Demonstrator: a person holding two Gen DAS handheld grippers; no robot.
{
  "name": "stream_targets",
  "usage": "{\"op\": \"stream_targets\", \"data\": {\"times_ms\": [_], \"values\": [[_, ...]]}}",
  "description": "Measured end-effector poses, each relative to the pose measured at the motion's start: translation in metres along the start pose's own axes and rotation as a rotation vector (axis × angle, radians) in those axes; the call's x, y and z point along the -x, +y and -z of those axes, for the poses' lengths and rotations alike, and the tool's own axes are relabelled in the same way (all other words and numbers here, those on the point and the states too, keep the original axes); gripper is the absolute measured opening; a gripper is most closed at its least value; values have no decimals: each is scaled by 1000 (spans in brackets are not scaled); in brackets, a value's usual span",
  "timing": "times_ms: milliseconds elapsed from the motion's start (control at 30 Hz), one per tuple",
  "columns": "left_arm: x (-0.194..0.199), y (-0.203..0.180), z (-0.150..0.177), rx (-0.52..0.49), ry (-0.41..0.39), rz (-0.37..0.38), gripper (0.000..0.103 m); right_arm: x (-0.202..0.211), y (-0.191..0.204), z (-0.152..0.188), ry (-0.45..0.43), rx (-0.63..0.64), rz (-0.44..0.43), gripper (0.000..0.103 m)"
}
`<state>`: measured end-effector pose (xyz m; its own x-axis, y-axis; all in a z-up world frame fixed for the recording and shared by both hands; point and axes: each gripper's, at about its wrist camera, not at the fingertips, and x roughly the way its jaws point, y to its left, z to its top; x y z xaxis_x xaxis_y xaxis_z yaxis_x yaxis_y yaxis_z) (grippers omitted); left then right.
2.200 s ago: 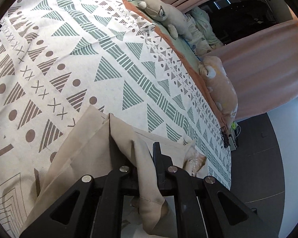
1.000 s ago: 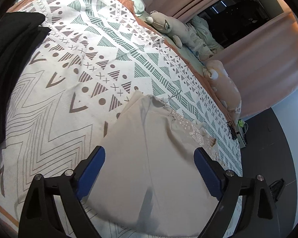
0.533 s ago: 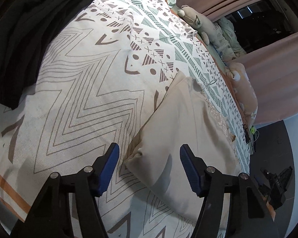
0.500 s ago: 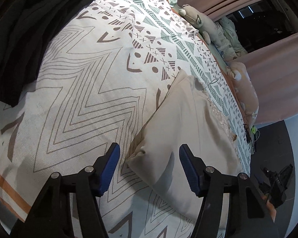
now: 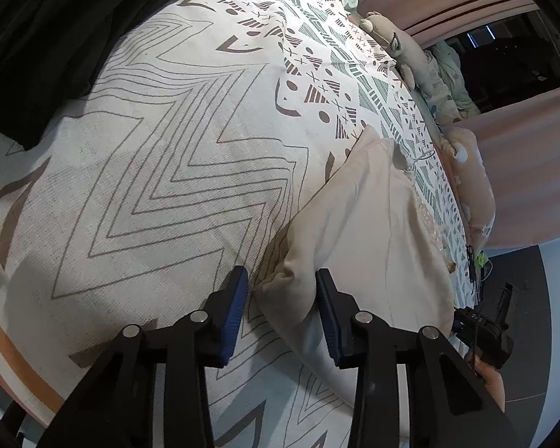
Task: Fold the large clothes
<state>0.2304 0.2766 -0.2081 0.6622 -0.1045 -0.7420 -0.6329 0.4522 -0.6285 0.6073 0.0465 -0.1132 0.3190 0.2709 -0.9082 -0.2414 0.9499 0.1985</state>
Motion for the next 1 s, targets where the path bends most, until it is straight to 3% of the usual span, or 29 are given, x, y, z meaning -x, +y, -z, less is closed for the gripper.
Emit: {"op": "stream_targets", "data": {"times_ms": [133,200,600,767,800,833,900,1000], "values": [[1,4,3,26,-18,9,34,-13,-4,-6,-26,12,28,4],[0,4,3,33,-24,10,34,-16,-7,-13,-41,8,13,0],[3,9,6,57,-34,31,34,-30,-18,-48,-120,-21,30,0],[4,14,4,110,-12,101,35,-27,-31,-48,-106,-109,-51,0],[4,14,5,121,-7,118,43,-24,-32,-45,-107,-111,-49,0],[5,14,5,137,-1,148,60,-19,-32,-42,-116,-106,-42,0],[9,10,6,156,-7,194,84,-5,-30,-33,-149,-84,-31,0],[15,-1,8,134,-19,219,86,14,-24,-18,-166,-56,-37,5]]}}
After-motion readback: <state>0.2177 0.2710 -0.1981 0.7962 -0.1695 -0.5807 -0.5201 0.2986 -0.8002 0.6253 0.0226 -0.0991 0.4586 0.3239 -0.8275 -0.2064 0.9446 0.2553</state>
